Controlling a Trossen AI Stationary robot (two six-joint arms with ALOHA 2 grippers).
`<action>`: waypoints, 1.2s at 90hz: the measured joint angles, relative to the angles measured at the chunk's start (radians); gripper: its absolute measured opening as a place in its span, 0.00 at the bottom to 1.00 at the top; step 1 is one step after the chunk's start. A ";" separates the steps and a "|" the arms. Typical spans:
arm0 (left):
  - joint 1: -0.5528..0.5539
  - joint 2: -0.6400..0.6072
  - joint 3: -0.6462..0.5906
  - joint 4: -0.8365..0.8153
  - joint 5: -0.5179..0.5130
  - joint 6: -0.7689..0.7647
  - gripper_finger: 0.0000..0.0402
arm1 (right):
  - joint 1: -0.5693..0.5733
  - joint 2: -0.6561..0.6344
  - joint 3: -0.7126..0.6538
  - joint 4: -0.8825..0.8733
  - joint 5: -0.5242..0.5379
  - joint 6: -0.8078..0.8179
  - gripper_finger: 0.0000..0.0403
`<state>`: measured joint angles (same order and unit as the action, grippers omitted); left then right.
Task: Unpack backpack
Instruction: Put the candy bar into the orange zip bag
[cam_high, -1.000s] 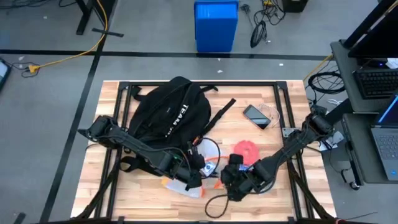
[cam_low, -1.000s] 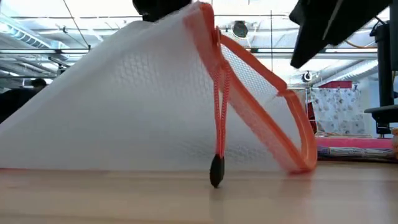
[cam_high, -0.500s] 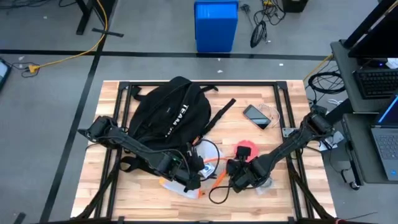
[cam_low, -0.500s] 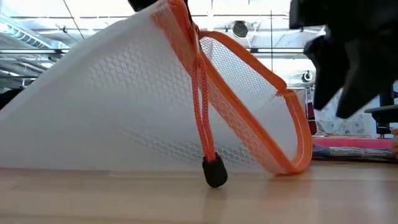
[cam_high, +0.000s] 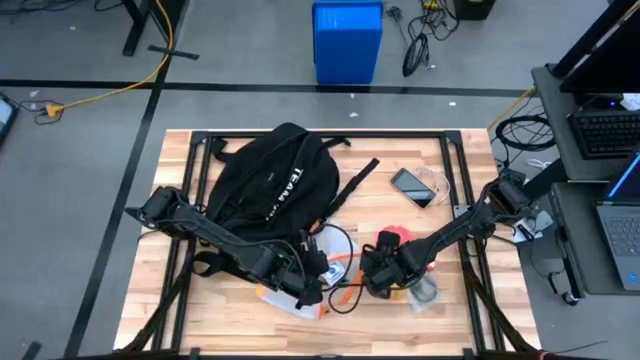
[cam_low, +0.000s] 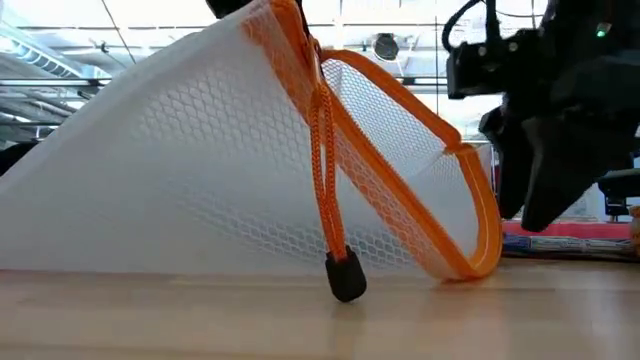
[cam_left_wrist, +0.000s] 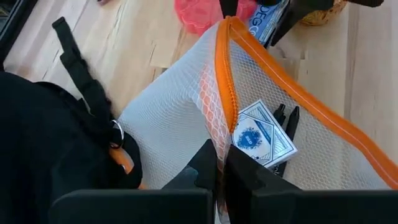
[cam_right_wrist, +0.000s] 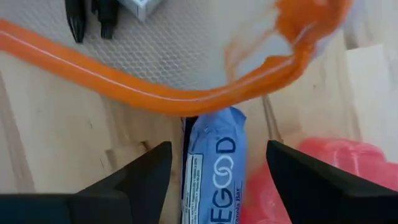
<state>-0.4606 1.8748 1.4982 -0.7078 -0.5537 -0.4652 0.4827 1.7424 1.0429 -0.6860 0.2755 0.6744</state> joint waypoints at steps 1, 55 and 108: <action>0.000 0.000 0.000 0.000 0.000 0.000 0.00 | -0.003 0.000 -0.004 0.004 -0.004 -0.002 0.61; 0.000 0.000 0.000 0.003 0.000 0.001 0.00 | -0.076 -0.005 -0.116 0.156 -0.145 -0.081 0.57; 0.000 0.000 0.000 0.003 0.000 0.001 0.00 | -0.075 -0.045 -0.124 0.141 -0.168 -0.087 0.26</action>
<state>-0.4606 1.8748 1.4982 -0.7052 -0.5533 -0.4644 0.4078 1.6970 0.9189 -0.5448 0.1073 0.5875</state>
